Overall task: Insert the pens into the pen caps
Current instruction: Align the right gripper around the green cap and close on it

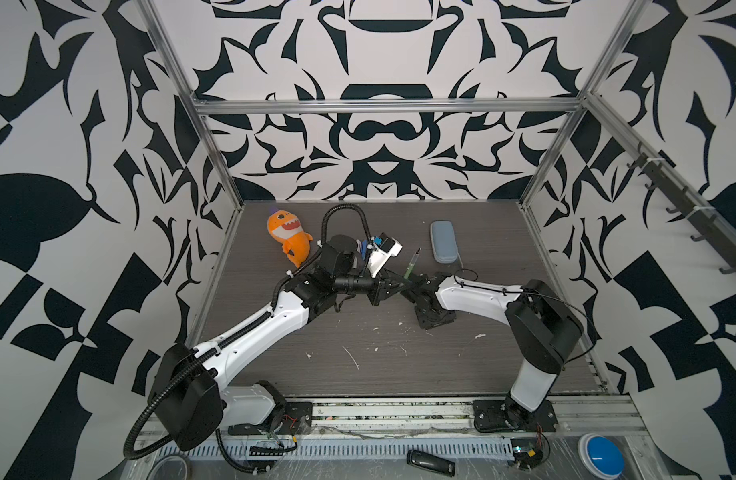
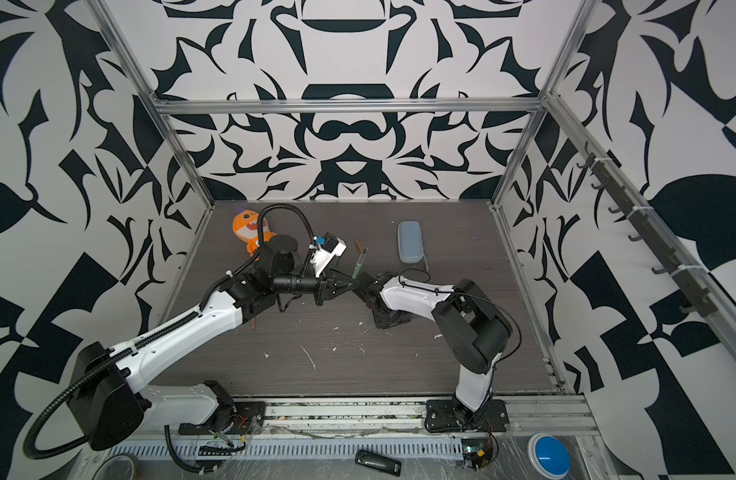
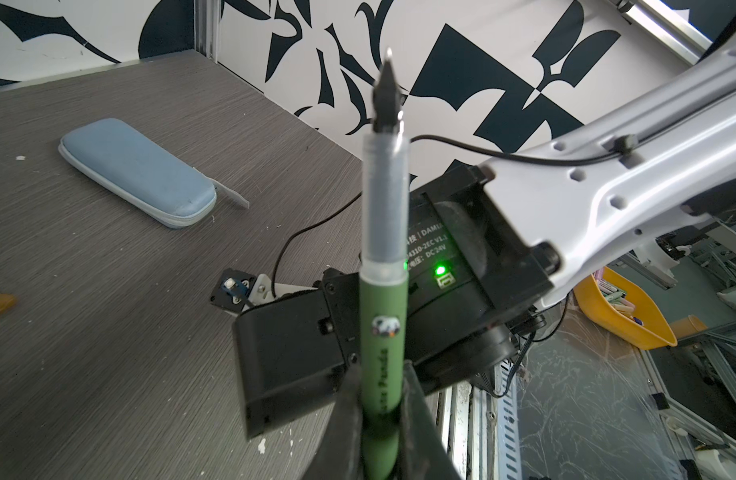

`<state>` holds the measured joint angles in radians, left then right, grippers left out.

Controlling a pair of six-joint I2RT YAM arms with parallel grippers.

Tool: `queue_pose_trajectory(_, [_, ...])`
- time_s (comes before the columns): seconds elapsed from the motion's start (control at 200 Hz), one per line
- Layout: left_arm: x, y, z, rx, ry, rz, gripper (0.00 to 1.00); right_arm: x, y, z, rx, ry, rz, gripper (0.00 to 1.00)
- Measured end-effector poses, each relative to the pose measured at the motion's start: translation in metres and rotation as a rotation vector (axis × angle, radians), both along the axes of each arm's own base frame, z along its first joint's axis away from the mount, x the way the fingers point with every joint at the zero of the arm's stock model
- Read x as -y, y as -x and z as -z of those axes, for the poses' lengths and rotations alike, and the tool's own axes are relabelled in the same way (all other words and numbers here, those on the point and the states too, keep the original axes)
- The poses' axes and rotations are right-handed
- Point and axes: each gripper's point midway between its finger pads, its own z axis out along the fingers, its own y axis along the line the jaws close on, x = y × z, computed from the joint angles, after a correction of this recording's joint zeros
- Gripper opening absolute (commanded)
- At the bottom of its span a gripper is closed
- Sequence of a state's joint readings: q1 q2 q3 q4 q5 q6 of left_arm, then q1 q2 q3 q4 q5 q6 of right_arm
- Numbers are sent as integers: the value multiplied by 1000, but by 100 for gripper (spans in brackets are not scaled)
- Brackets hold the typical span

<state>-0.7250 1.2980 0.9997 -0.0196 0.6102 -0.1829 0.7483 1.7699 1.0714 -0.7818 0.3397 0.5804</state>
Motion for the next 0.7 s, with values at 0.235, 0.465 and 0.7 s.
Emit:
queue_pose_trajectory(0.235, [0, 0, 0, 0, 0, 0, 2, 1, 2, -12, 1, -67, -3, 39])
queue_pose_trajectory(0.465, [0, 0, 0, 1, 0, -1, 2, -11, -1, -39, -19, -299, -14, 32])
queue_pose_trajectory(0.7, [0, 0, 0, 1, 0, -1, 2, -1, -15, -41, -27, -442, 78, 25])
